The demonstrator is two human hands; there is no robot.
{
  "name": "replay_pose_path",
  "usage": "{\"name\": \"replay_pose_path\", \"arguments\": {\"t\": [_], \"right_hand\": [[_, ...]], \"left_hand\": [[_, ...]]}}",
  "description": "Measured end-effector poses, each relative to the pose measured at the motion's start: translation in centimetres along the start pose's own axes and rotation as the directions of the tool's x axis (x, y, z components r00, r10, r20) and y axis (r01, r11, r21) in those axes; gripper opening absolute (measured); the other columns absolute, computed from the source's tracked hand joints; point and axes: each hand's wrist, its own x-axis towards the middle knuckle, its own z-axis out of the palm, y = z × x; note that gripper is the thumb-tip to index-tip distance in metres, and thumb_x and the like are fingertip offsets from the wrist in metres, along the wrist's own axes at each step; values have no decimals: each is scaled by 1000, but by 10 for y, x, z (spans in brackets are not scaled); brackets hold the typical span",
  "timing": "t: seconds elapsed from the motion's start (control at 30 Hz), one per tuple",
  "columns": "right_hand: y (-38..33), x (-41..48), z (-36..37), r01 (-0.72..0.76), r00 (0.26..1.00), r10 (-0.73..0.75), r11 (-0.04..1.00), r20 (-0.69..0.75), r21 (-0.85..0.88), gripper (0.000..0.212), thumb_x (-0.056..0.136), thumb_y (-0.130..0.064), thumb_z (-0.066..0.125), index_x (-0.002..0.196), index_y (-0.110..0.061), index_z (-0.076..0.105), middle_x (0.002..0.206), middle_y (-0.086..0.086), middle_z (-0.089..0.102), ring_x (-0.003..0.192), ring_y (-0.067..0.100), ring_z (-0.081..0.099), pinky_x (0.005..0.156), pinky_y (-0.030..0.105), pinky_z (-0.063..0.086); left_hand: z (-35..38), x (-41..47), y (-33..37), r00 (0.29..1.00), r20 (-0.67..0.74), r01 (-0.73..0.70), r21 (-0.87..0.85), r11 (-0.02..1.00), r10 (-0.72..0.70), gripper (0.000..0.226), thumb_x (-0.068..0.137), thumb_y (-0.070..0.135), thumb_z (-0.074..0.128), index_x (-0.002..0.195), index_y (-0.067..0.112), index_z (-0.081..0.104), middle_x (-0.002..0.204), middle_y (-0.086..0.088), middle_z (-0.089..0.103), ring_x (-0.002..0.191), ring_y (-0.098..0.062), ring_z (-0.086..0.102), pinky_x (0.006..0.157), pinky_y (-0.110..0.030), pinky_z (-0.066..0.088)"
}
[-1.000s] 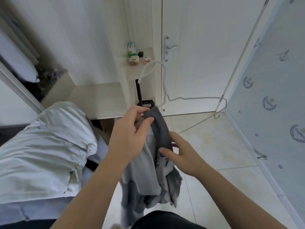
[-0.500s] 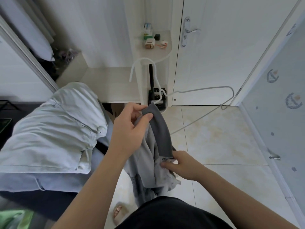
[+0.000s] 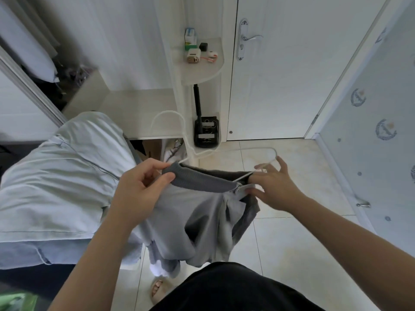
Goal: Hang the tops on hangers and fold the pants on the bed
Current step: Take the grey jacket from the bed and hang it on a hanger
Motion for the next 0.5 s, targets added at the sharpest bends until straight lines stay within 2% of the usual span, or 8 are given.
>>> {"name": "replay_pose_path", "arguments": {"t": [0.07, 0.13, 0.23, 0.37, 0.43, 0.5], "right_hand": [[9, 0, -7, 14, 998, -11, 999, -64, 46, 24, 95, -52, 55, 92, -30, 64, 99, -17, 67, 125, 17, 53, 118, 54, 11], [16, -1, -13, 40, 991, -25, 993, -128, 115, 28, 91, -54, 61, 88, -27, 65, 89, -16, 66, 112, 17, 57, 115, 50, 21], [26, -1, -22, 66, 982, -30, 979, -189, 191, 34, 87, -58, 58, 88, -24, 68, 85, -16, 66, 99, 18, 59, 105, 45, 33], [35, 0, -32, 66, 978, -17, 971, -206, 232, 36, 85, -59, 56, 87, -25, 66, 83, -15, 62, 94, 16, 55, 94, 34, 33], [40, 0, -37, 64, 975, -6, 967, -224, 249, 33, 85, -56, 61, 86, -23, 66, 82, -14, 63, 91, 15, 54, 90, 34, 34], [44, 1, -43, 55, 973, 9, 962, -229, 269, 35, 84, -55, 63, 84, -20, 67, 80, -11, 64, 86, 15, 52, 83, 32, 34]], "left_hand": [[-6, -1, 0, 1000, -19, 9, 31, 999, -8, 22, 85, 24, 75, 87, 45, 69, 58, 13, 52, 53, -2, 42, 53, -12, 34], [-11, -1, -1, 1000, -18, -1, 69, 998, 2, 29, 89, 15, 76, 89, 44, 71, 59, 14, 53, 53, -2, 43, 53, -10, 34], [-15, -2, -1, 1000, -8, -4, 113, 994, 5, 32, 90, 13, 74, 91, 45, 71, 59, 13, 54, 52, -3, 44, 53, -10, 34], [-13, -3, 1, 1000, 7, -21, 116, 993, 20, 48, 93, 13, 71, 88, 61, 69, 69, 0, 64, 61, -14, 55, 59, -19, 41], [-11, -2, 2, 999, 31, -39, 152, 988, 35, 52, 94, 15, 69, 88, 66, 67, 81, 4, 71, 75, -17, 63, 66, -21, 45], [-10, -1, 1, 998, 51, -58, 204, 977, 49, 47, 95, 16, 68, 91, 63, 69, 86, 11, 73, 82, -13, 65, 68, -17, 45]]}}
